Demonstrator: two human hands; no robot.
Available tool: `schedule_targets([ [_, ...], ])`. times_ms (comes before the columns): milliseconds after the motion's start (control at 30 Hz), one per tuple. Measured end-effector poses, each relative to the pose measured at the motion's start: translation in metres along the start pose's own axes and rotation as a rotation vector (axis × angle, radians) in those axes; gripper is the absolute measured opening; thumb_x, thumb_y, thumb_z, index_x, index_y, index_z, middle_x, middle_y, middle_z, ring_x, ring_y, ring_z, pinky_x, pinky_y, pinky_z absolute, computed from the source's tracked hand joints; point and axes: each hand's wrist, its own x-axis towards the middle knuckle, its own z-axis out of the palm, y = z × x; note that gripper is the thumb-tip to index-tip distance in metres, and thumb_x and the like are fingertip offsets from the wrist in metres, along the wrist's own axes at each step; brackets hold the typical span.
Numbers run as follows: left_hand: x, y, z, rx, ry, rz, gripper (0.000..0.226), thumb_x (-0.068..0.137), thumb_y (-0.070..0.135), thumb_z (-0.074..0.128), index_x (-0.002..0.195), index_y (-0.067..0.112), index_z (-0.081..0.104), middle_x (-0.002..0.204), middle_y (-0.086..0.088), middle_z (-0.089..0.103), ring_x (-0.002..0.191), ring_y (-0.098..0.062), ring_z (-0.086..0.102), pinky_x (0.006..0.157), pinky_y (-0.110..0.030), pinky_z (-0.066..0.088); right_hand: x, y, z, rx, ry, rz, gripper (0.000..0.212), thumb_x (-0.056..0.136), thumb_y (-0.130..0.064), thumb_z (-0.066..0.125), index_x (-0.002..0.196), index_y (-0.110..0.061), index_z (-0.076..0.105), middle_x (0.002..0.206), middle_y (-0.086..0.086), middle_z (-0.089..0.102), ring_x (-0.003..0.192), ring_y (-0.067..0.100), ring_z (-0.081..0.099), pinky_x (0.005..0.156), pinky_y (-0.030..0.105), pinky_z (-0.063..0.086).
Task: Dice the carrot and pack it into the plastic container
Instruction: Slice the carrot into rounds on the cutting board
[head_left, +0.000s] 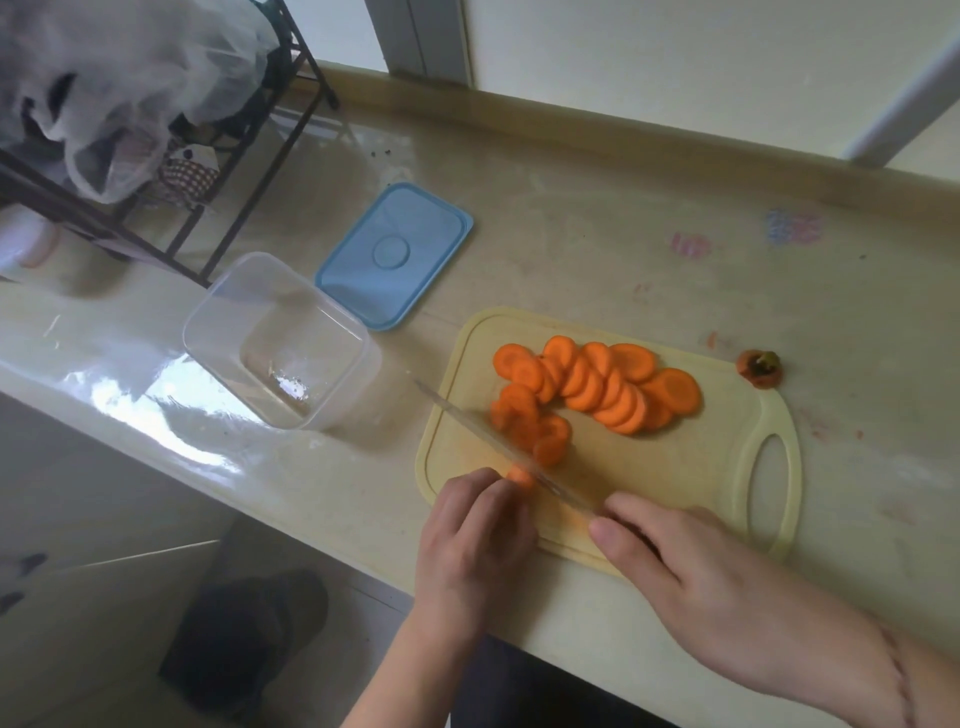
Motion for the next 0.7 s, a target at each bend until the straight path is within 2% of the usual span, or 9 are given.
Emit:
schedule_targets([
  [100, 0.001, 0.001, -0.001, -0.011, -0.007, -0.014, 0.011, 0.087, 0.009, 0.070, 0.091, 0.000, 0.076, 0.095, -0.009, 0.070, 0.081, -0.025, 0.068, 0.071, -0.033, 0.056, -0.012, 0.001, -0.002, -0.029, -0.019, 0.018, 0.044, 0.089, -0.065, 0.027, 0.086, -0.027, 0.048, 0.072, -0.006, 0.058, 0.065, 0.012, 0.055, 0.057, 0.026, 0.039],
  [267, 0.002, 0.000, -0.002, -0.056, -0.009, 0.000, 0.014, 0.087, 0.009, 0.071, 0.101, 0.008, 0.072, 0.099, -0.008, 0.071, 0.084, -0.022, 0.066, 0.071, -0.033, 0.056, -0.019, 0.003, 0.000, -0.059, -0.056, 0.054, 0.039, 0.086, -0.068, 0.021, 0.084, -0.036, 0.042, 0.073, -0.015, 0.057, 0.065, 0.011, 0.053, 0.058, 0.026, 0.039],
  [400, 0.002, 0.000, -0.003, -0.054, -0.017, -0.001, 0.011, 0.089, 0.009, 0.071, 0.095, 0.002, 0.077, 0.098, -0.007, 0.071, 0.083, -0.022, 0.067, 0.071, -0.032, 0.056, -0.004, 0.007, 0.008, -0.049, -0.048, 0.048, 0.038, 0.092, -0.061, 0.024, 0.076, -0.029, 0.039, 0.070, -0.005, 0.055, 0.062, 0.013, 0.052, 0.058, 0.032, 0.038],
  [500, 0.001, -0.001, -0.003, -0.066, -0.042, 0.048, 0.012, 0.091, 0.013, 0.073, 0.096, 0.003, 0.077, 0.100, -0.006, 0.069, 0.086, -0.021, 0.066, 0.076, -0.028, 0.055, 0.015, 0.010, 0.019, -0.055, 0.006, -0.014, 0.040, 0.092, -0.060, 0.025, 0.073, -0.027, 0.037, 0.063, -0.002, 0.052, 0.060, 0.014, 0.050, 0.059, 0.040, 0.040],
  [567, 0.001, -0.002, -0.001, -0.033, -0.011, 0.024, 0.009, 0.087, 0.010, 0.076, 0.092, 0.003, 0.077, 0.097, -0.006, 0.069, 0.083, -0.020, 0.066, 0.073, -0.029, 0.055, 0.024, 0.010, 0.022, -0.033, 0.028, -0.033, 0.042, 0.093, -0.059, 0.027, 0.072, -0.025, 0.039, 0.061, -0.002, 0.052, 0.060, 0.015, 0.050, 0.060, 0.043, 0.040],
  [633, 0.002, -0.002, 0.001, 0.000, 0.024, 0.004, 0.008, 0.083, 0.005, 0.077, 0.090, 0.004, 0.076, 0.095, -0.006, 0.068, 0.082, -0.019, 0.065, 0.071, -0.029, 0.055, 0.025, 0.010, 0.021, 0.005, 0.046, -0.024, 0.042, 0.095, -0.056, 0.030, 0.071, -0.023, 0.040, 0.061, -0.003, 0.052, 0.059, 0.015, 0.050, 0.058, 0.042, 0.039],
  [700, 0.005, -0.002, 0.004, 0.000, 0.052, -0.001, 0.014, 0.080, 0.003, 0.079, 0.092, 0.007, 0.073, 0.097, -0.004, 0.066, 0.083, -0.019, 0.064, 0.071, -0.026, 0.054, 0.019, 0.010, 0.018, 0.037, 0.055, -0.011, 0.041, 0.095, -0.055, 0.031, 0.071, -0.022, 0.041, 0.062, -0.004, 0.052, 0.059, 0.014, 0.049, 0.056, 0.035, 0.037],
])
